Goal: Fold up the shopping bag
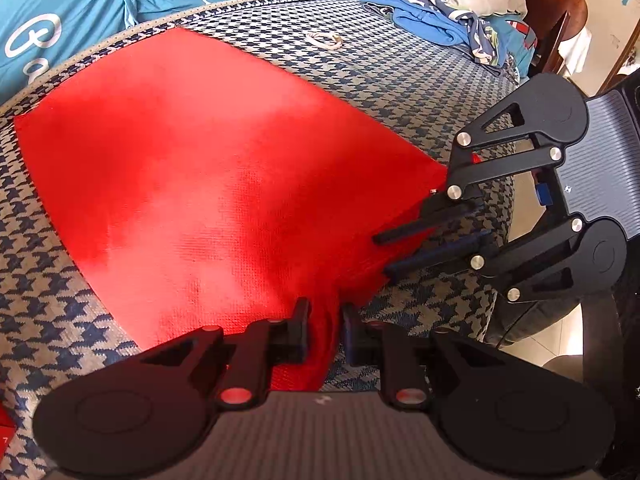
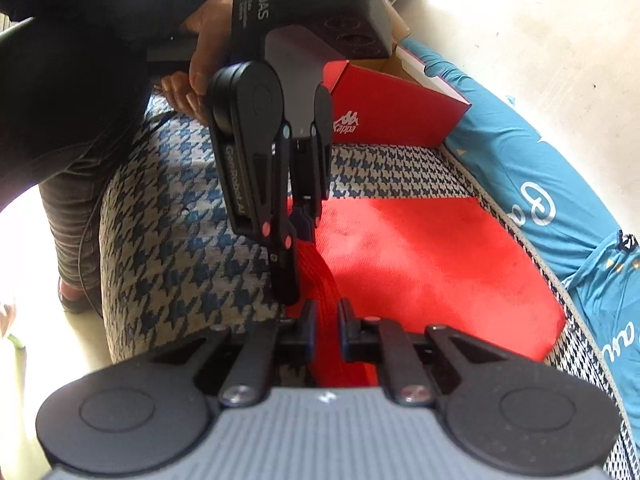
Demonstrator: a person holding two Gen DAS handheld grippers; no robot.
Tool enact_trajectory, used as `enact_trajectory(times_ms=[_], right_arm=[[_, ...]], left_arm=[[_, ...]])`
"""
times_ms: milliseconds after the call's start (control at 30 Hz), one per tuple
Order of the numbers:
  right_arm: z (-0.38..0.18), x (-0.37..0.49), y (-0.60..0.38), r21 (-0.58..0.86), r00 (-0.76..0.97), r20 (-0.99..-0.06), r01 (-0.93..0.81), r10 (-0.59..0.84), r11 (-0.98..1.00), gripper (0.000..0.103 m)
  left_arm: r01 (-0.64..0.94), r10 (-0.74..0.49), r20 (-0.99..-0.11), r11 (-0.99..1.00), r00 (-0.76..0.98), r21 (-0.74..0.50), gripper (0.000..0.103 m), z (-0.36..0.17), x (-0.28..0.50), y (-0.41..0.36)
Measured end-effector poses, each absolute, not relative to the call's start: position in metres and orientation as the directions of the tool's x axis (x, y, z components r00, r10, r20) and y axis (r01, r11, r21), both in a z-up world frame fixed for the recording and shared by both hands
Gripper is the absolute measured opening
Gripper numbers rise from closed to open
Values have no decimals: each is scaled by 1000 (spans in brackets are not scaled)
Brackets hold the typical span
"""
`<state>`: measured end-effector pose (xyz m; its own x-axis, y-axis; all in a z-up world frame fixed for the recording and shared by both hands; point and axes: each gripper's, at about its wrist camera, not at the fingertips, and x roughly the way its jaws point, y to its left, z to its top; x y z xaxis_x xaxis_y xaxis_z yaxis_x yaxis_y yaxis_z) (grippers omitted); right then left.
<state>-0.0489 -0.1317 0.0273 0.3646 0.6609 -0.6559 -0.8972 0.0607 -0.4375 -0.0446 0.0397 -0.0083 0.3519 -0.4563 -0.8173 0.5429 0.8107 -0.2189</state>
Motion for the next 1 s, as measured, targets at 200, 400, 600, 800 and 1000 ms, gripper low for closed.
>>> enact_trajectory(times_ms=[200, 400, 600, 800, 1000], right_arm=[[18, -51, -128, -418, 336, -691, -908, 640, 26, 10], [7, -40, -123, -442, 377, -701, -896, 605, 46, 11], [7, -29, -123, -386, 340, -730, -921, 593, 53, 13], [7, -18, -123, -328, 300, -756, -943, 582, 61, 33], [6, -20, -124, -337, 296, -752, -941, 590, 42, 33]], left_arm=[[533, -465, -815, 812, 347, -236, 17, -9, -44, 42], [526, -468, -814, 814, 344, -246, 17, -9, -44, 44], [499, -476, -811, 822, 339, -274, 17, -9, -44, 47], [461, -497, -803, 827, 330, -322, 17, -10, -42, 54], [431, -516, -798, 825, 311, -366, 17, -9, -37, 59]])
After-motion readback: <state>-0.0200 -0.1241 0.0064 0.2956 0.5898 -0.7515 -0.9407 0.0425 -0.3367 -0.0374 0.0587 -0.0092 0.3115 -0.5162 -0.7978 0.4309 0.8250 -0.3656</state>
